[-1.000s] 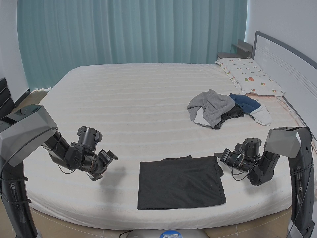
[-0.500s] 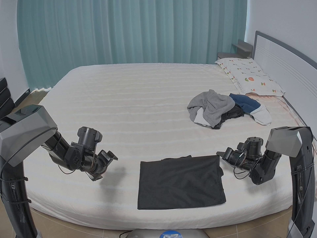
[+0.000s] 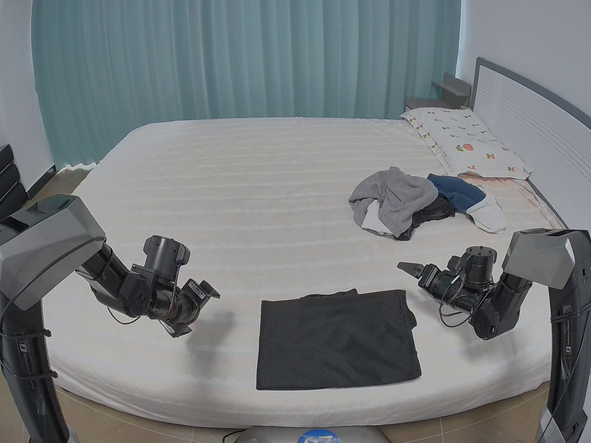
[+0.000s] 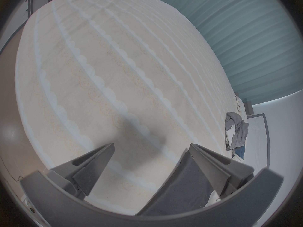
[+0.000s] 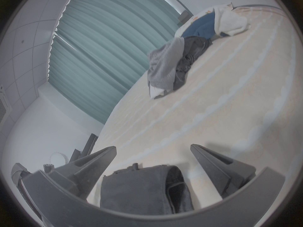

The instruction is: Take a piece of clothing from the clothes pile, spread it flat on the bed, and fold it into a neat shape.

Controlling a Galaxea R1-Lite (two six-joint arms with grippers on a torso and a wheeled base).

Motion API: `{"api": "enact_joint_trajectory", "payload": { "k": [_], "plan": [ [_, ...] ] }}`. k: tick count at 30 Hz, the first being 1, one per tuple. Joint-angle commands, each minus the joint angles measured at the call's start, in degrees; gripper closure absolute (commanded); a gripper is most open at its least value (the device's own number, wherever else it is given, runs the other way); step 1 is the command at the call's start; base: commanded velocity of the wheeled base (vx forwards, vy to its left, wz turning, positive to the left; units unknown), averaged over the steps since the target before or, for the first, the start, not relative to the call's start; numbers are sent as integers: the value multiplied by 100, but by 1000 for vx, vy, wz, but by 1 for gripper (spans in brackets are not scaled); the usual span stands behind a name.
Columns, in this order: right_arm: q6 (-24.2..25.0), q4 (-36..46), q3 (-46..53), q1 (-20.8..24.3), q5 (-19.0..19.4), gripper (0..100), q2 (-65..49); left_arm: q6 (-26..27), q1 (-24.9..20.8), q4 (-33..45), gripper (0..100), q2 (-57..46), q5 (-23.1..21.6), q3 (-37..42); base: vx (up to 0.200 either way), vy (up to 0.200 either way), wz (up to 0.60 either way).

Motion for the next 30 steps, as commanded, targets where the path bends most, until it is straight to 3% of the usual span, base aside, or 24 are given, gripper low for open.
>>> {"api": "enact_joint_trajectory", "payload": {
  "k": [1, 8, 17, 22, 30],
  "plan": [
    [38, 49, 308, -25, -87, 0, -698, -48, -63, -14, 0, -241, -82, 176, 0, 0, 0],
    [46, -31, 1626, -351, -69, 0, -1674, -171, -125, 12, 0, -364, -223, 238, -171, 0, 0],
    [231, -707, 3103, -1019, -8, 0, -1770, -153, -301, -40, 0, -399, -223, 405, 0, 0, 0],
    [855, -1270, 3270, -1124, 239, 0, -1410, -188, -468, 21, 0, -408, -232, 396, 0, 0, 0],
    [855, -1481, 3419, -1106, 283, 0, -1041, -426, -705, 30, 0, -355, -197, 194, 0, -175, 0]
  ]
}}
